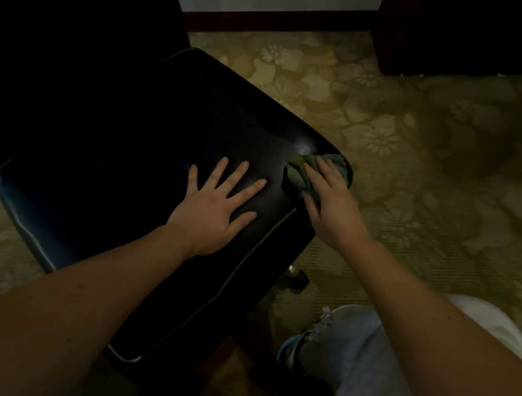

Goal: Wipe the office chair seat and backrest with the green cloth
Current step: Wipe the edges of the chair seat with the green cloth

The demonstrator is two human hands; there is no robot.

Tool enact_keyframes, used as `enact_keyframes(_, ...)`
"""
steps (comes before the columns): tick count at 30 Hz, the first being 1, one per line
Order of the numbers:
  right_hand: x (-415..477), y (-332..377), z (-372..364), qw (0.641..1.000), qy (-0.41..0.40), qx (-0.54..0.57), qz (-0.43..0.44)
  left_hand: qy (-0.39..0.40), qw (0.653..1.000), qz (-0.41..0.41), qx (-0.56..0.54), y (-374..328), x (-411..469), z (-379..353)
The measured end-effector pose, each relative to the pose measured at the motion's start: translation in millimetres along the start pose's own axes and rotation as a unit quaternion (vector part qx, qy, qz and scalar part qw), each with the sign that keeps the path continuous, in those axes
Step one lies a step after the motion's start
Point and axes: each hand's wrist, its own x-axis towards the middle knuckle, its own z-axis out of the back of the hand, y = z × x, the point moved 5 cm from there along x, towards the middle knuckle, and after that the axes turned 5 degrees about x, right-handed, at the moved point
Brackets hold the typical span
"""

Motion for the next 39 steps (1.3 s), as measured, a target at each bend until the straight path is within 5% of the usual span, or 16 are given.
enact_keyframes(9,6,-9,2,0.993,-0.044,0.092,-0.063,-0.004,1.000,0.005,-0.005,0,3,0)
enact_keyframes(39,10,-10,-5,0.995,-0.048,0.086,-0.025,-0.012,0.998,0.048,-0.032,-5,19,4)
